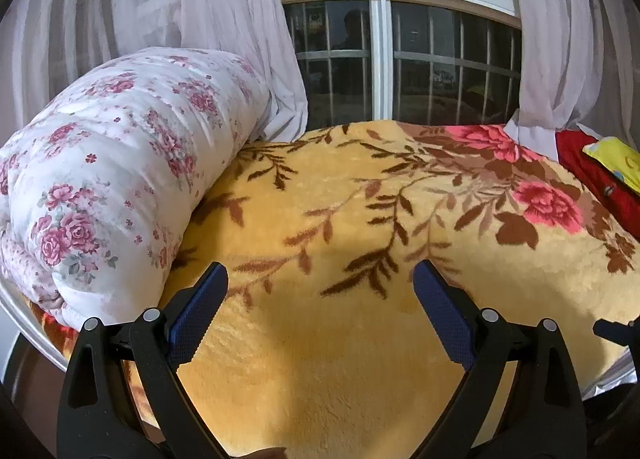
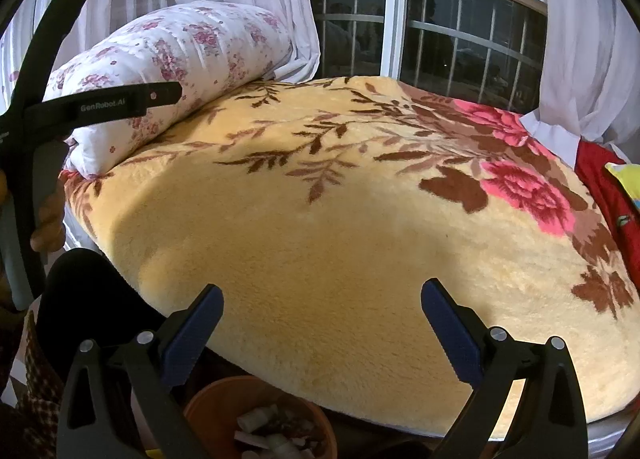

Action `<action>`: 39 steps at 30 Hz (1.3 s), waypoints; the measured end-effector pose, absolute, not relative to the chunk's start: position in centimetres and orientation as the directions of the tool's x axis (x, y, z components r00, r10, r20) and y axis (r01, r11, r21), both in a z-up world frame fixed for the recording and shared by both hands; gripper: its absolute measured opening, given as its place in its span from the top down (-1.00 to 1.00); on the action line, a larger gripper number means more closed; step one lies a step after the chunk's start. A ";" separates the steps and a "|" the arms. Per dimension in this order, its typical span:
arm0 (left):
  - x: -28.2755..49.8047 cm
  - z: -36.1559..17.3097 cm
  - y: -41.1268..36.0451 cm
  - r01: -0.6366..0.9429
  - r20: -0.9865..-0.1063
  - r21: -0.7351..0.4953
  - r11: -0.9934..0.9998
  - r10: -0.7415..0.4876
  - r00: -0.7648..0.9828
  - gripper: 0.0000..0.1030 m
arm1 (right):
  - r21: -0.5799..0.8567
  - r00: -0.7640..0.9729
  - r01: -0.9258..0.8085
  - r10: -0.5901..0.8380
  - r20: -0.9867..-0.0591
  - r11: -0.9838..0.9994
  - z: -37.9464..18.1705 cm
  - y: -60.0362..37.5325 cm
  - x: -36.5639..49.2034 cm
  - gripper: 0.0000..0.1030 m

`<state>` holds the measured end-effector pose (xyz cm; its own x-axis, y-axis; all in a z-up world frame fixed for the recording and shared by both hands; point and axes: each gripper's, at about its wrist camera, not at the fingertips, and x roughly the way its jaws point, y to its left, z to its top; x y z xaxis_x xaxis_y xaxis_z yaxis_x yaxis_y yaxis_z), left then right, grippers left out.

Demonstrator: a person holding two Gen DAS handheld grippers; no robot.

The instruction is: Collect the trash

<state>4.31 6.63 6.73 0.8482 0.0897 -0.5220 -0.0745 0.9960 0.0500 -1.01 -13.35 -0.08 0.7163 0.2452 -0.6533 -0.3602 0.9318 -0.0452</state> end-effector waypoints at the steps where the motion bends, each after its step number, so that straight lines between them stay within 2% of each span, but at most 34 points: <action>1: 4.4 6.8 6.7 -0.080 -0.519 0.048 0.996 0.093 0.849 -0.78 | -0.044 0.715 -0.359 0.244 -0.655 0.932 -0.2 -13.4 -1.0 -0.89; 8: 4.6 7.0 7.3 -0.088 -0.489 0.034 0.996 0.094 0.867 -0.82 | -0.037 0.703 -0.358 0.244 -0.668 0.933 -0.8 -13.2 -0.7 -0.89; 17: 4.9 7.5 8.0 -0.052 -0.448 -0.023 0.998 0.036 0.893 -0.83 | -0.040 0.704 -0.359 0.242 -0.668 0.933 -0.9 -13.0 -0.5 -0.89; 25: 5.7 7.5 8.3 -0.068 -0.453 -0.034 0.997 0.045 0.890 -0.83 | -0.041 0.701 -0.356 0.238 -0.673 0.933 -1.2 -13.1 -0.3 -0.89; 39: 6.1 7.1 7.5 -0.068 -0.434 0.023 0.997 0.071 0.898 -0.83 | -0.036 0.706 -0.343 0.233 -0.669 0.939 -1.4 -13.9 0.2 -0.89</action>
<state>6.08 7.49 7.07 0.8982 0.0715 -0.4338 -0.0682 0.9974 0.0232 0.21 -13.86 -1.44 0.7063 0.2326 -0.6686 -0.3432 0.9386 -0.0360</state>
